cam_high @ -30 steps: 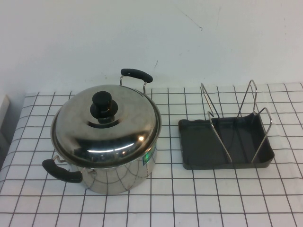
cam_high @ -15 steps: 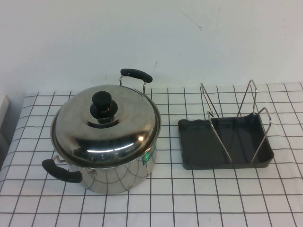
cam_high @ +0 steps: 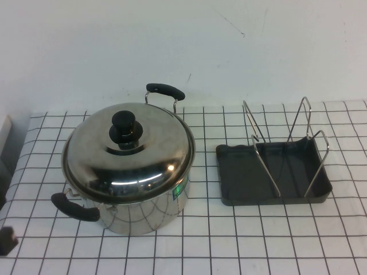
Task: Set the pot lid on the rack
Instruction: Open the pot
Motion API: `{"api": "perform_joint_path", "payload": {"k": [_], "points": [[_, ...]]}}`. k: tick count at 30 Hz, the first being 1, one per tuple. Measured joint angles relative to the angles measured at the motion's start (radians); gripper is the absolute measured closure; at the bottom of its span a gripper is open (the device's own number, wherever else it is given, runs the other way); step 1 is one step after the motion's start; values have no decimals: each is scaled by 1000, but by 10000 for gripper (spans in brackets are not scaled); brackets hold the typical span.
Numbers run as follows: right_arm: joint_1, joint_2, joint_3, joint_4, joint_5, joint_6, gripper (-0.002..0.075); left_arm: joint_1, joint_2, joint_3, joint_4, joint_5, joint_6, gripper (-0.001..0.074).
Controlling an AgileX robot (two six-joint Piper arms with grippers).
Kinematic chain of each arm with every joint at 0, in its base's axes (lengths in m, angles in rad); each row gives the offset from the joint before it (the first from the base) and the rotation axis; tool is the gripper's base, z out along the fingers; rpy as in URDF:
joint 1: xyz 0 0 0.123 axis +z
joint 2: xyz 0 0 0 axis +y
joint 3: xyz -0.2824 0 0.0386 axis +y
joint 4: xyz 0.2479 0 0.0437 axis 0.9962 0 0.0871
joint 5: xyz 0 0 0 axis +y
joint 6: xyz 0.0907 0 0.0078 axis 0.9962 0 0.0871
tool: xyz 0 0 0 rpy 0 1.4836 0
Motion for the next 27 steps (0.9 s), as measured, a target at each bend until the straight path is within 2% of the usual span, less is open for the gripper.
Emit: {"api": "perform_joint_path", "payload": {"k": [4,7,9,10,12,14,16,18,22,27], "points": [[0,1,13,31,-29,-17,729,0,177,-74,-140,2,104,737],[0,2,19,56,-35,-23,729,0,312,-138,-299,2,320,724],[0,2,19,60,-38,-23,729,-10,388,-178,-435,0,511,685],[0,2,19,64,-37,-23,729,-20,420,-196,-519,3,631,641],[0,2,19,66,-39,-25,729,-46,499,-244,-681,22,871,505],[0,2,19,68,-38,-25,729,-79,573,-282,-826,29,1052,331],[0,2,19,70,-36,-25,729,-107,642,-312,-918,24,1161,183],[0,2,19,75,-36,-25,729,-132,695,-341,-965,2,1228,111],[0,2,19,80,-34,-25,729,-174,793,-390,-999,-44,1296,73],[0,2,19,80,-32,-25,729,-191,891,-436,-1041,-102,1359,97]]}}
